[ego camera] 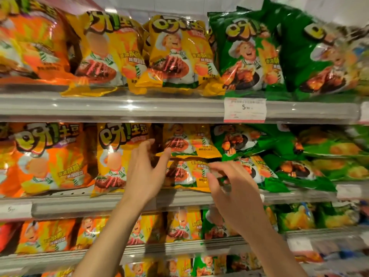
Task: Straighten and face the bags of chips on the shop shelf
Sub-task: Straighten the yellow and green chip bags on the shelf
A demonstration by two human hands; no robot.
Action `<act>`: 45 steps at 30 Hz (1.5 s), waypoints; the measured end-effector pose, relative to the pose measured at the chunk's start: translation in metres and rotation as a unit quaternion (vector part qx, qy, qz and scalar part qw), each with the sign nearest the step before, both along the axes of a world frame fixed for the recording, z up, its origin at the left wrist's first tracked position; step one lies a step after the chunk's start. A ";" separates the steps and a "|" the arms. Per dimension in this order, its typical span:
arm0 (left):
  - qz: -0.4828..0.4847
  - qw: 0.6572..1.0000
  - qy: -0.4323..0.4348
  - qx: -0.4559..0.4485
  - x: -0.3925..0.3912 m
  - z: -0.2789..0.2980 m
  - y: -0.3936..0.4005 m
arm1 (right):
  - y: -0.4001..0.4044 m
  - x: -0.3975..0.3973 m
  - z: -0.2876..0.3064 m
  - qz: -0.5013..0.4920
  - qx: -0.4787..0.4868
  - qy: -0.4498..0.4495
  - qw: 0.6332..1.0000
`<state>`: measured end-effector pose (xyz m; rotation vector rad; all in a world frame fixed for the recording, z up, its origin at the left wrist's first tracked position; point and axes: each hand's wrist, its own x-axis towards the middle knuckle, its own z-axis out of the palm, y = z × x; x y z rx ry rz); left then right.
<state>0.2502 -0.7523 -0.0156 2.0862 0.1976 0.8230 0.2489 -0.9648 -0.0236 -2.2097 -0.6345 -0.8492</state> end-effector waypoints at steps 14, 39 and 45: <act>-0.075 0.993 0.093 0.007 0.044 0.030 -0.001 | -0.001 0.050 0.006 -0.152 -0.149 0.024 0.977; -0.162 0.979 0.117 -0.041 -0.056 0.009 0.050 | 0.053 -0.004 0.034 -0.064 -0.060 0.237 0.968; -0.160 0.971 0.172 -0.032 -0.039 0.034 0.038 | 0.049 -0.009 0.032 0.006 0.037 0.283 0.958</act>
